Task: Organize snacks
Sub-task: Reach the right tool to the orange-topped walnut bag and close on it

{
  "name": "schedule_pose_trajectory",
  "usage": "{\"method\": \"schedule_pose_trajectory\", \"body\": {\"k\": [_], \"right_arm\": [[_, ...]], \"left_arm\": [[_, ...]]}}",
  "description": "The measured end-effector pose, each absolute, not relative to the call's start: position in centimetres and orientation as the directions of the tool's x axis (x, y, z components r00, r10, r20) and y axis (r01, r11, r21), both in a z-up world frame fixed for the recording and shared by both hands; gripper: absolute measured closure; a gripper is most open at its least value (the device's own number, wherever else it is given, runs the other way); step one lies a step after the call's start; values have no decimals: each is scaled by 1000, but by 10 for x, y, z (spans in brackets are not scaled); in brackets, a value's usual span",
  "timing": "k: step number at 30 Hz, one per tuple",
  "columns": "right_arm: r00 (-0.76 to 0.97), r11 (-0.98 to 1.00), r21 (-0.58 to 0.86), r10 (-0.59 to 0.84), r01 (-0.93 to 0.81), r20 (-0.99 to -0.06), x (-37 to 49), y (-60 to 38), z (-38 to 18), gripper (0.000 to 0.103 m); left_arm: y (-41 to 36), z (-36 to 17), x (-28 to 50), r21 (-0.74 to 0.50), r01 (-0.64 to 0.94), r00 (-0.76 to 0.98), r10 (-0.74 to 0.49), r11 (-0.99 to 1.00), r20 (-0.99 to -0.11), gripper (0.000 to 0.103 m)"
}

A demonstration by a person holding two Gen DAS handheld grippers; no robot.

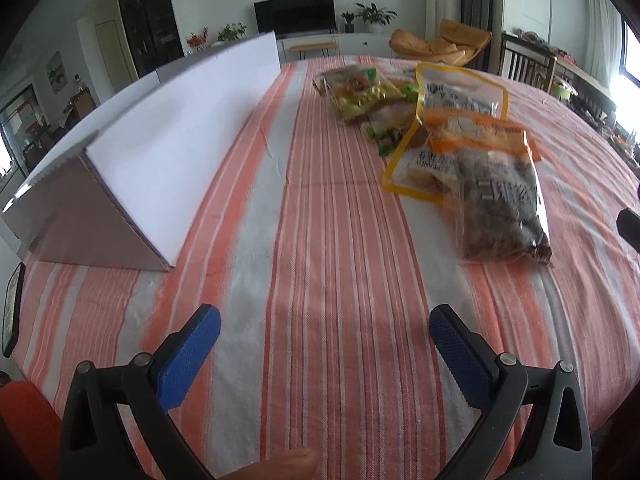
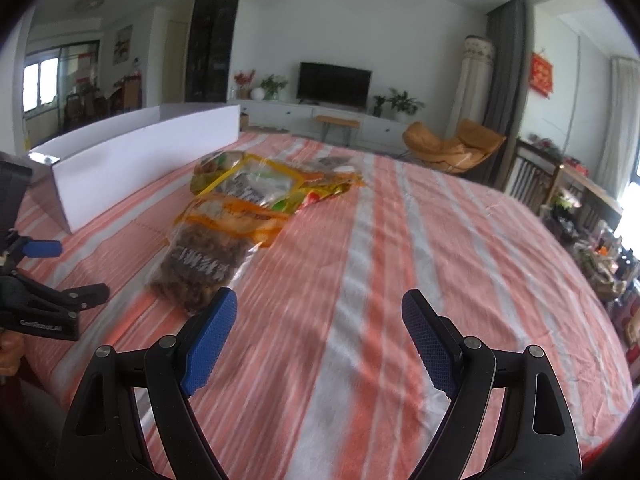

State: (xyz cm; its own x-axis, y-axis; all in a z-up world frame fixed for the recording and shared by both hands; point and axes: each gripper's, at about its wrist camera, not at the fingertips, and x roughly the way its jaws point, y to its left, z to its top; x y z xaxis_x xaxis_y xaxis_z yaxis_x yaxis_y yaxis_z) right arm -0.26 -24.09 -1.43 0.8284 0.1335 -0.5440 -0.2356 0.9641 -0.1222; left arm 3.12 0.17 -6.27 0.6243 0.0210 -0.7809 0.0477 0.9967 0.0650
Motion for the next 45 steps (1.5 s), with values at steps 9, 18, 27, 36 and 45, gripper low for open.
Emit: {"method": "schedule_pose_trajectory", "body": {"k": [9,18,27,36,45], "right_arm": [[573,913,106,335,-395,-748,57,-196,-27,16],[489,950,93,236,-298,-840,98,-143,-48,13],[519,960,104,230,-260,-823,82,-183,-49,22],[527,990,116,138,-75,-838,99,-287,-44,19],[511,978,203,147,56,-847,93,-304,-32,18]], "left_arm": [[11,-66,36,-11,55,606,-42,998,-795,0],[12,-66,33,-9,63,616,-46,998,-786,0],[12,-65,31,-9,66,618,-48,998,-785,0],[10,-65,33,-7,53,614,-38,999,-788,0],[11,-66,37,-9,57,623,-43,998,-781,0]]}}
